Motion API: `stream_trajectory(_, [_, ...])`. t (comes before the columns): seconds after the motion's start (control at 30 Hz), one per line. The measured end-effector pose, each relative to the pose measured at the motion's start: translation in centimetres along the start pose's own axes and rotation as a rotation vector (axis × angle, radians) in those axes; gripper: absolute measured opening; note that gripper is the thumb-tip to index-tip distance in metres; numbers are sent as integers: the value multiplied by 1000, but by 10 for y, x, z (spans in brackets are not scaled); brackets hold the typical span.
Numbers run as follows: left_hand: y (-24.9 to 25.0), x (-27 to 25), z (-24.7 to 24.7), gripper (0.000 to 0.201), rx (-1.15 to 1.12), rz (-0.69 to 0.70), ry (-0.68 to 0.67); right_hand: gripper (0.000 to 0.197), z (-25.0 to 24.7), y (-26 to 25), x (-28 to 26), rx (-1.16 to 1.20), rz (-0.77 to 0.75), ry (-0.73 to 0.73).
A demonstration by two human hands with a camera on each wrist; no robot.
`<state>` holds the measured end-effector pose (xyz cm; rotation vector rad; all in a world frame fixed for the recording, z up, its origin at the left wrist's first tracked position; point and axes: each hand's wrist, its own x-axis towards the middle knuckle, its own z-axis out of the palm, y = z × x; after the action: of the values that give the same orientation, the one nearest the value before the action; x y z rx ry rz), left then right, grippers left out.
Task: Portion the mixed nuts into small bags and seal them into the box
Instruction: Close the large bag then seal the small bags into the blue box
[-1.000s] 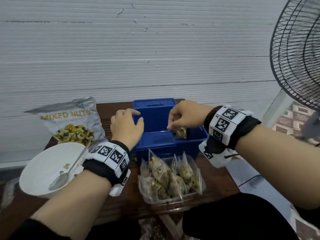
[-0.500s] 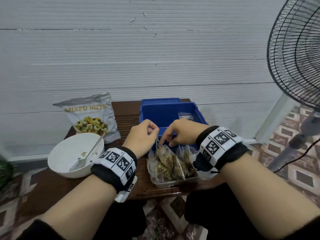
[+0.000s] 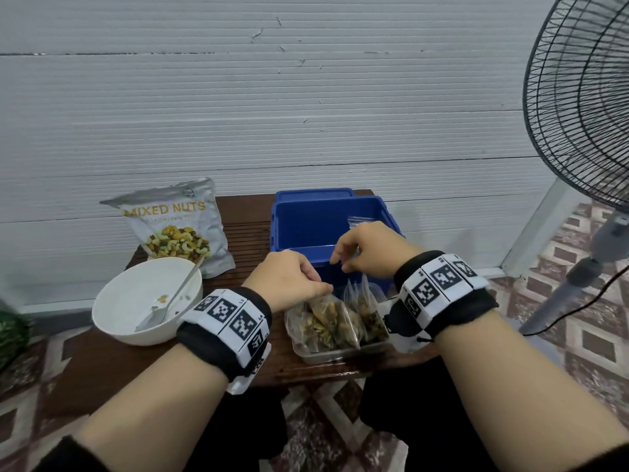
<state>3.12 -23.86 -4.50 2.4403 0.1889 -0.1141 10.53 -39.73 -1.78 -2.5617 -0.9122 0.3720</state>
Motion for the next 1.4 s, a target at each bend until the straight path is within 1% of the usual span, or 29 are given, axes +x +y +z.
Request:
stream_trajectory(0.07, [-1,1,0,11,-27,11,-14,20,0,2,-1,16,13,20])
stream_trajectory(0.33, [1,8,-7,13,-116,37,-9,17,3,9,-3,62,20,40])
stream_trajectory(0.47, [2,13,-8,12,-161,25,24,19,4,11,-3,80,15,37])
stream_trajectory(0.53, [3,17,-7,12,-209,12,31,20,3,13,-2,86,5,34])
stream_trajectory(0.63, [3,22,-4,12,-314,5,-1,21,3,16,1,113,-21,29])
stream_trajectory(0.77, [2,28,-3,13,-436,17,-25,19,1,22,4,218,-57,21])
stream_trajectory(0.83, [4,30,-4,14,-494,16,-29,17,0,24,5,255,-65,20])
stream_trajectory(0.9, [6,32,-6,15,-533,21,-30,11,1,27,7,314,-68,42])
stream_trajectory(0.97, [8,34,-9,17,-523,34,-19,7,3,28,10,357,-67,93])
stream_trajectory(1.1, [9,37,-12,18,-465,68,37,13,3,30,13,429,-67,195])
stream_trajectory(1.17, [7,37,-13,25,-480,73,69,14,3,31,14,469,-63,224])
stream_trajectory(1.27, [0,35,-16,35,-482,86,88,10,2,31,13,502,-50,256])
stream_trajectory(1.33, [-4,34,-18,30,-436,116,91,9,1,32,11,542,-43,285])
stream_trajectory(1.4, [-7,35,-19,18,-417,155,123,10,1,32,11,574,-37,309])
